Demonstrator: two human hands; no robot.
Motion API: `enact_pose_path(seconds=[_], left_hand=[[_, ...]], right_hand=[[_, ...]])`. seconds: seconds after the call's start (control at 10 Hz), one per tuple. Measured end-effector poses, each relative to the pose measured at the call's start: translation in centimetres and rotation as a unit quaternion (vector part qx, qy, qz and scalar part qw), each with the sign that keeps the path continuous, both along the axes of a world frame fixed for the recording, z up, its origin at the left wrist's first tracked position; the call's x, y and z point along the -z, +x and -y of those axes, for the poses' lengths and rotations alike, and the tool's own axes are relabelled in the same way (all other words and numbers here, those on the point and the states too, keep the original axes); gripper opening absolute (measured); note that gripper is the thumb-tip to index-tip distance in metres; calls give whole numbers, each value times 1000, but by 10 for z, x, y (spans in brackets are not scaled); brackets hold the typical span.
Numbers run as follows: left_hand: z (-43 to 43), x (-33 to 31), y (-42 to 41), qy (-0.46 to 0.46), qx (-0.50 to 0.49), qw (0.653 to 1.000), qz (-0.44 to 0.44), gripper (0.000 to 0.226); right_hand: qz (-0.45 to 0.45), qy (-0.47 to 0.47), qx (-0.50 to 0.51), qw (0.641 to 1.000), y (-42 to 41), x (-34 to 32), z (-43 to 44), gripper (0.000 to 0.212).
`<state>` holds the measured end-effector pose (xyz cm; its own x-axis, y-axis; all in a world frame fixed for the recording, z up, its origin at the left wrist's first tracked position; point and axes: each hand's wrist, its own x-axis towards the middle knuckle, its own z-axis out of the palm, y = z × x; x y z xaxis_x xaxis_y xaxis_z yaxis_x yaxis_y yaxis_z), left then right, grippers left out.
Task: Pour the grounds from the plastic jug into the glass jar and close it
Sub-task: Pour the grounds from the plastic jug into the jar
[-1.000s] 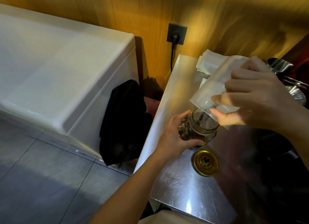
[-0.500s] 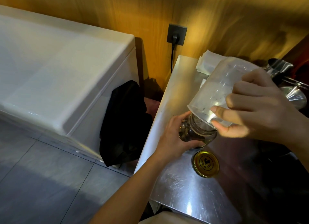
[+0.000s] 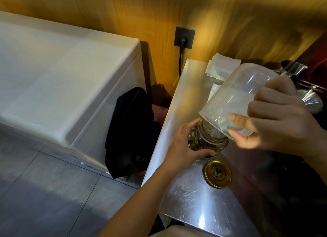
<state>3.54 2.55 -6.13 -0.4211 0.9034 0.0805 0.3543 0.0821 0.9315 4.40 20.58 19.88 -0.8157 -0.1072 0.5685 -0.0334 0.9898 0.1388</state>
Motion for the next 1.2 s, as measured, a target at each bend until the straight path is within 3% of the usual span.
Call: enact_pose_path(seconds=[0.1, 0.2, 0.3, 0.4, 0.5, 0.6, 0.7, 1.0, 1.2], left_hand=[[2, -2, 0, 0, 9, 1000, 12, 85], [2, -2, -2, -1, 16, 1000, 15, 86], [2, -4, -2, -4, 20, 999, 27, 86], [2, -6, -2, -14, 19, 999, 35, 87], [2, -6, -2, -16, 18, 999, 37, 85], [2, -7, 0, -16, 13, 999, 40, 85], [3, -10, 0, -25, 10, 999, 28, 84], [2, -20, -4, -51, 27, 998, 20, 88], [2, -20, -7, -53, 35, 998, 18, 87]], right_hand=[[-11, 20, 19, 1000, 96, 62, 72, 23], [-97, -77, 54, 991, 136, 99, 66, 29], [-181, -162, 149, 958, 146, 118, 67, 33], [-287, -324, 206, 878, 150, 136, 81, 19], [-376, -456, 253, 766, 152, 147, 88, 8], [-441, -530, 287, 665, 156, 157, 86, 19], [-473, -560, 320, 601, 163, 173, 88, 21], [-480, -603, 352, 531, 171, 219, 95, 20], [-456, -601, 377, 538, 177, 238, 97, 17]])
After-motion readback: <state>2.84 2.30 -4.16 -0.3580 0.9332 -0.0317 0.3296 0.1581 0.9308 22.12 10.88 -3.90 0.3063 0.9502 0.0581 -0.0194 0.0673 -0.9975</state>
